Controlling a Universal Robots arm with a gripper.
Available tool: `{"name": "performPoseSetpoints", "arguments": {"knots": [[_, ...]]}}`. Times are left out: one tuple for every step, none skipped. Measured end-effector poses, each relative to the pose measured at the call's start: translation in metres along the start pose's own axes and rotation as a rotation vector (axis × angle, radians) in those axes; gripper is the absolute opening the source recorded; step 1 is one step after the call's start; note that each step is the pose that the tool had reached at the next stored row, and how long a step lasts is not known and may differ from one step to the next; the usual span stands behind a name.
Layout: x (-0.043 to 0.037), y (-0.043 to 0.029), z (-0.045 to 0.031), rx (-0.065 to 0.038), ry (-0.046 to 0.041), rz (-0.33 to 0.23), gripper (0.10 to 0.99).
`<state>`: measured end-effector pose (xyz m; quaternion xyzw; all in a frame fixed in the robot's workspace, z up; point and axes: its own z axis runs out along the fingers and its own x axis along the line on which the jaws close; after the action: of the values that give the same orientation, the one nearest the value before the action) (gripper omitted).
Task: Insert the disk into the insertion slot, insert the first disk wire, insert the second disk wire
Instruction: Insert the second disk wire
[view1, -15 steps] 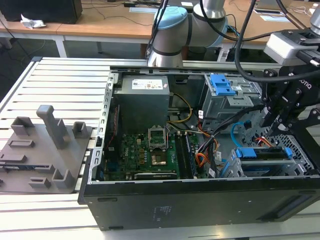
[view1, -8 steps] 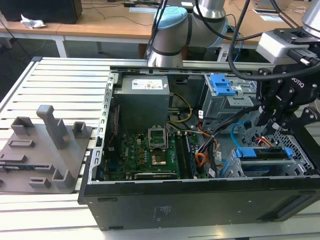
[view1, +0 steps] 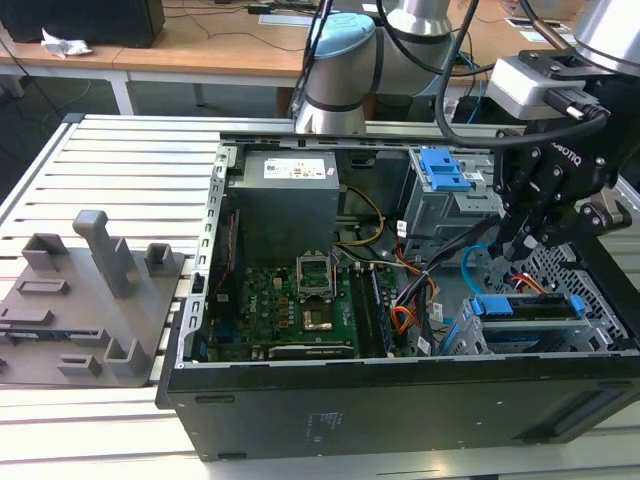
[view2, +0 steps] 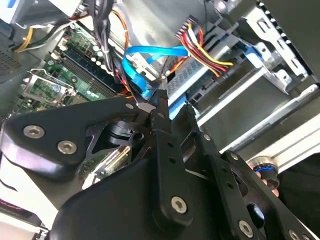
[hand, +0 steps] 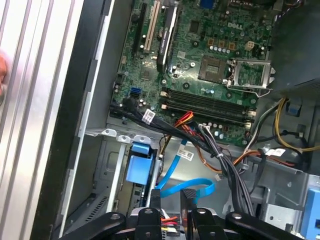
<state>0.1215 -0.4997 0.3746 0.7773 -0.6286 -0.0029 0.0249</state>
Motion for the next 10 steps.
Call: {"name": "performPoseSetpoints", "arguments": {"knots": [[-0.005,0.0007,0.0005,0.0,0.0,-0.003,0.302],[-0.0108,0.002,0.0025,0.0,0.0003,-0.006,0.302],[-0.0123,0.0025,0.0045,0.0,0.0004,-0.008,0.302],[-0.013,0.0026,0.0071,0.0,0.0007,-0.01,0.302],[-0.0132,0.0025,0.009,0.0,0.0014,-0.014,0.302],[-0.0133,0.0025,0.0105,0.0,0.0021,-0.017,0.302],[-0.0134,0.0024,0.0115,0.0,0.0036,-0.02,0.302],[-0.0134,0.0024,0.0128,-0.001,0.009,-0.029,0.302],[-0.0134,0.0023,0.0152,-0.002,0.0143,-0.038,0.302],[-0.0135,0.0022,0.0163,-0.002,0.0159,-0.042,0.302]]}}
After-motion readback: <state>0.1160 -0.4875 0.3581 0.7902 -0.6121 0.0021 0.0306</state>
